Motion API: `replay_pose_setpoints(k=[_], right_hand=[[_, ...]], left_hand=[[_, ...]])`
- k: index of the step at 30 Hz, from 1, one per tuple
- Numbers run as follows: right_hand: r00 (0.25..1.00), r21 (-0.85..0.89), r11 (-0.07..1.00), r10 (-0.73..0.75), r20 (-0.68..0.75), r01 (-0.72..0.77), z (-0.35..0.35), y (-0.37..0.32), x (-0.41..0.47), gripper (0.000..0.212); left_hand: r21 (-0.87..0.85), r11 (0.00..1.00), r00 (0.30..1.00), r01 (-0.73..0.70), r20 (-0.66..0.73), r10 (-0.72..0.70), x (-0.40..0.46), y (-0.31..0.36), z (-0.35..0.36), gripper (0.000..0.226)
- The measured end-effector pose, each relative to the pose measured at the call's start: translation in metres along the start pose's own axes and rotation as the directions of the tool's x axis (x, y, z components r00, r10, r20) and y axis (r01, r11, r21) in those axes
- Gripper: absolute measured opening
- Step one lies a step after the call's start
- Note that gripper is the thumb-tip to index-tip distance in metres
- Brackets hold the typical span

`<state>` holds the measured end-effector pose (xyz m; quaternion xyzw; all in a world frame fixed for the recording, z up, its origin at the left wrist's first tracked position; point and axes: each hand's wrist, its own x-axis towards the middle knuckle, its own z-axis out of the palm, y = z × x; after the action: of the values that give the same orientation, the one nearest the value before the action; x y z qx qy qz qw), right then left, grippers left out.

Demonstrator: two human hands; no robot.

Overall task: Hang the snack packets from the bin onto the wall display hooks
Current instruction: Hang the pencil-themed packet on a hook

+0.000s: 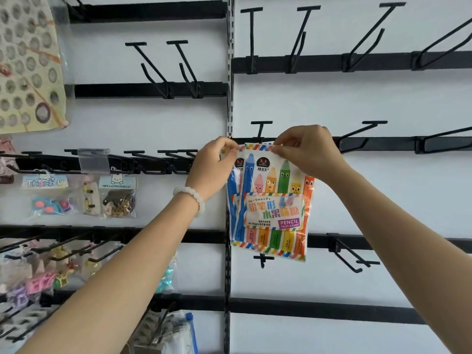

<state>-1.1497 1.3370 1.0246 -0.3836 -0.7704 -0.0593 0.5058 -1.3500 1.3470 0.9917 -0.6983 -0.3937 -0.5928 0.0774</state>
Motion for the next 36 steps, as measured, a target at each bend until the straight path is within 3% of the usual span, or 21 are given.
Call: replay_pose_setpoints(k=[7, 11, 14, 17, 24, 36], right_hand=[[0.999, 0.036, 0.999, -0.033, 0.013, 0.033, 0.006, -0.014, 0.004, 0.006], [0.999, 0.056, 0.998, -0.035, 0.007, 0.035, 0.008, -0.01, 0.007, 0.003], [1.0, 0.078, 0.997, -0.006, -0.019, 0.008, 0.007, -0.002, 0.008, 0.014], [0.999, 0.108, 0.994, 0.008, -0.041, -0.003, 0.005, 0.003, 0.008, 0.008], [0.986, 0.11, 0.991, -0.057, -0.158, 0.075, 0.005, -0.005, 0.014, 0.008], [0.988, 0.198, 0.979, -0.015, -0.153, 0.046, 0.013, -0.004, 0.02, 0.009]], left_hand=[[-0.003, 1.0, 0.999, 0.002, 0.034, -0.002, 0.003, 0.008, 0.003, 0.021], [0.005, 1.0, 0.998, -0.004, -0.059, 0.004, 0.002, 0.008, 0.008, 0.025], [-0.016, 1.0, 0.994, 0.017, -0.111, -0.019, 0.001, 0.008, 0.012, 0.027], [-0.009, 1.0, 0.991, 0.027, -0.135, -0.028, -0.001, 0.008, 0.015, 0.027], [-0.185, 0.982, 0.981, 0.045, -0.18, -0.078, -0.002, 0.015, 0.019, 0.024], [-0.033, 0.998, 0.974, 0.049, -0.219, -0.055, 0.002, 0.011, 0.017, 0.02]])
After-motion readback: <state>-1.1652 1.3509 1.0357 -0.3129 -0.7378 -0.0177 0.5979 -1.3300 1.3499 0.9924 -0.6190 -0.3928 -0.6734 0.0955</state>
